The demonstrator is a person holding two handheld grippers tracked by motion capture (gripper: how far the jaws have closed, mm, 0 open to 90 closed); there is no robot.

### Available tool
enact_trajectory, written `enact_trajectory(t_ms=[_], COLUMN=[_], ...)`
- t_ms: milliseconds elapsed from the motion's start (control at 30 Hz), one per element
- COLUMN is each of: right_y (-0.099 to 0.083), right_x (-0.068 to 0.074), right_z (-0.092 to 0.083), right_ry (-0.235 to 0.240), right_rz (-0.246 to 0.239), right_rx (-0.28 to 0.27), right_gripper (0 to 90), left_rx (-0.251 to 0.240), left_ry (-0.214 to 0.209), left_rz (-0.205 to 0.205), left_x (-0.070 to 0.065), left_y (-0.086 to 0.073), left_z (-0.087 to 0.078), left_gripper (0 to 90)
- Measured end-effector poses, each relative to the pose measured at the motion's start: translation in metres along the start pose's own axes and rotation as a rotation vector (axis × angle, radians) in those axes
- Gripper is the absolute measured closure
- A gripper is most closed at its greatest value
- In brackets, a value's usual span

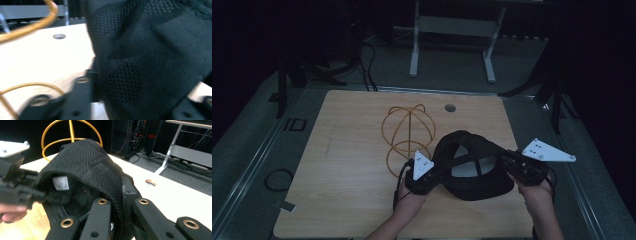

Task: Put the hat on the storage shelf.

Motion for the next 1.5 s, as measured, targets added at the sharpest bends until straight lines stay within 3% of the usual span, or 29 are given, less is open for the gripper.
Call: enact_trajectory(t_ms=[33, 100, 133, 400, 567, 800, 933, 1067, 1200, 1267, 1500], right_y=[-0.002, -0.006, -0.008, -0.021, -0.034, -0.052, -0.065, -0.065, -0.063, -0.064, -0.081], right_x=[0.001, 0.002, 0.003, 0.009, 0.014, 0.005, 0.007, 0.010, 0.011, 0.010, 0.010], right_z=[-0.001, -0.002, -0.002, -0.014, -0.022, -0.022, -0.018, -0.020, -0.027, -0.031, -0.044], right_ry=[0.001, -0.007, -0.005, -0.029, -0.083, -0.138, -0.126, -0.098, -0.067, -0.027, 0.047], right_rz=[0.002, -0.002, 0.001, 0.024, 0.029, 0.065, 0.076, 0.085, 0.092, 0.109, 0.084], right_rx=[0.002, 0.004, 0.006, -0.037, -0.063, -0.065, -0.039, -0.055, -0.065, -0.055, -0.006], right_gripper=[87.7, 87.7, 87.7, 87.6, 87.5, 87.1, 87.0, 85.8, 67.9, 59.1, 43.2], left_rx=[-0.002, -0.003, -0.007, -0.037, -0.052, -0.060, -0.070, -0.064, -0.070, -0.072, -0.083], left_ry=[0.018, 0.012, 0.013, 0.022, 0.000, 0.009, 0.005, -0.001, -0.005, -0.012, -0.033], left_rz=[-0.005, -0.022, -0.030, 0.021, 0.028, 0.067, 0.088, 0.121, 0.133, 0.139, 0.125], left_x=[0.002, 0.005, 0.006, 0.008, 0.008, 0.005, 0.007, 0.007, 0.007, 0.007, 0.004], left_y=[0.002, 0.005, 0.007, 0.030, 0.044, 0.057, 0.068, 0.074, 0.080, 0.082, 0.086], left_z=[-0.001, -0.003, -0.005, -0.012, -0.014, -0.019, -0.023, -0.024, -0.026, -0.027, -0.028], left_gripper=[78.5, 87.6, 88.1, 89.1, 89.2, 89.2, 89.2, 89.2, 89.2, 89.3, 89.3])
Point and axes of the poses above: each handheld gripper's, and its own axes: z roughly forward along the jaws, y roughly out of its top, x roughly to its left, the point moved 3 cm from there along z, roughly forward along the jaws, and after that the axes turned 15 degrees about z, right-handed, at the moved point
